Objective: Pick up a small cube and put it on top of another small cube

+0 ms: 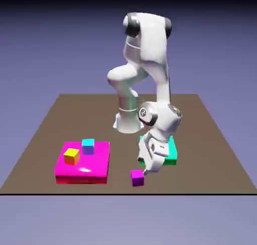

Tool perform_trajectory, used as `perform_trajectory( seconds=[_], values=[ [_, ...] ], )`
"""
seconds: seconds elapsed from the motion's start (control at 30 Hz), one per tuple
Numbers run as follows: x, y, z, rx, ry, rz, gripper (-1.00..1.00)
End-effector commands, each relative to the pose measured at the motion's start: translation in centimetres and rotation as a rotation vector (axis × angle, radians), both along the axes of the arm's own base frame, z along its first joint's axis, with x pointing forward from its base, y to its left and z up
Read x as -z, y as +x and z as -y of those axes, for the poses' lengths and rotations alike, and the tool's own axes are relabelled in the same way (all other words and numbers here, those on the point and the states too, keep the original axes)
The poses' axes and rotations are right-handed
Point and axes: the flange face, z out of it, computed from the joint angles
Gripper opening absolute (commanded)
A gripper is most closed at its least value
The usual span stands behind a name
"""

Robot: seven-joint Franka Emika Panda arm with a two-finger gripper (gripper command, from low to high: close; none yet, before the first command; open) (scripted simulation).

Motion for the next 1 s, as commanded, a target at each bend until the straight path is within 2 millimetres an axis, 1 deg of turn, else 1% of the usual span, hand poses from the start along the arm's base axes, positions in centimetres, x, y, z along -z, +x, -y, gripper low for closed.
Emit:
perform_trajectory(
  seconds=[0.0,0.07,0.1,0.13,0.17,0.33,0.37,0.43,0.5,0.57,0.6,0.67,0.7,0.73,0.93,0.97],
  values=[
    [1.2,0.1,0.4,0.000,0.000,0.000,0.00],
    [3.6,0.1,1.2,0.000,0.001,-0.001,0.00],
    [4.2,0.1,1.4,0.000,0.002,-0.001,0.00],
    [4.2,0.1,1.4,0.000,0.002,-0.001,-1.00],
    [4.2,0.1,1.4,0.000,0.002,-0.001,-1.00],
    [-1.8,-0.2,-0.6,0.000,0.001,-0.001,-1.00],
    [-3.2,0.2,0.7,0.015,-0.001,0.001,-1.00],
    [-6.3,1.3,6.3,0.071,-0.009,0.008,-1.00],
    [-9.2,1.5,12.1,0.131,-0.013,0.011,-1.00],
    [-11.8,0.8,17.9,0.192,-0.012,0.009,-1.00],
    [-13.1,0.2,20.8,0.224,-0.010,0.007,-1.00],
    [-15.3,-1.8,26.5,0.286,-0.001,0.001,-1.00],
    [-15.9,-2.5,27.9,0.303,0.002,-0.001,-1.00],
    [-15.9,-2.5,27.9,0.303,0.002,-0.001,-1.00],
    [-9.4,-2.7,30.0,0.303,0.002,-0.001,-1.00],
    [-9.4,-2.7,30.0,0.303,0.002,-0.001,1.00]
  ],
)
